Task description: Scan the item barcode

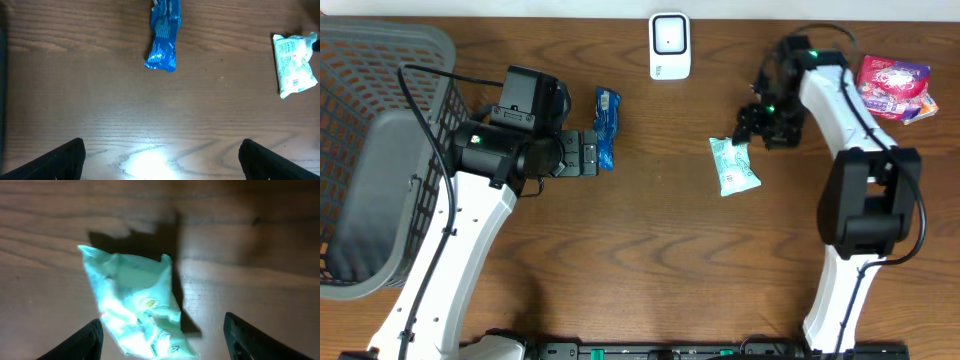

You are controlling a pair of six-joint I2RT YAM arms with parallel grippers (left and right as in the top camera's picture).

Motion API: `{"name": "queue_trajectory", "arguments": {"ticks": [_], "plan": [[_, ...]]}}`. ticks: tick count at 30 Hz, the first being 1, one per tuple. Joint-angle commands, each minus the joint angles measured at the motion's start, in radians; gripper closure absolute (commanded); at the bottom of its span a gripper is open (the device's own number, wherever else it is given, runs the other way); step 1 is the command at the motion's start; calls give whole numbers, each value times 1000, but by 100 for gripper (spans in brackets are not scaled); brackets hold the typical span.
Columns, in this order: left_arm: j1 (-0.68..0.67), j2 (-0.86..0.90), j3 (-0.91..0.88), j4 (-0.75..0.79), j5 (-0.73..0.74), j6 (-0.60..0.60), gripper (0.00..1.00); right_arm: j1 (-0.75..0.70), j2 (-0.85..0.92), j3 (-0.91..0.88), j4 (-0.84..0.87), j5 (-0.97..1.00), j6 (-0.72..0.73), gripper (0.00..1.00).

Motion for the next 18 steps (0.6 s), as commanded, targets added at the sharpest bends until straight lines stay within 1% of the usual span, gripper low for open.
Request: {"name": "queue_trajectory", "arguments": {"ticks": [1,7,8,10,12,13,18], "plan": [[3,2,3,-4,-10,14,2,-29,-5,-99,62,-200,-73,25],[3,2,3,-4,-10,14,2,-44,-5,-284,265,-351,-86,23],[3,2,3,-4,-10,14,2,-42,-5,-306,290,-363,-86,25],[3,2,3,-4,-10,14,2,-39,-5,-337,327,-371,-82,50],[3,2,2,-4,-10,14,2,-40,-5,-343,335,-369,-73,91],[3,2,3,-4,-10,14,2,-41,-5,-343,336,-367,-61,99],[3,2,3,-4,-10,14,2,-55,-11,-273,305,-366,-14,99]]}}
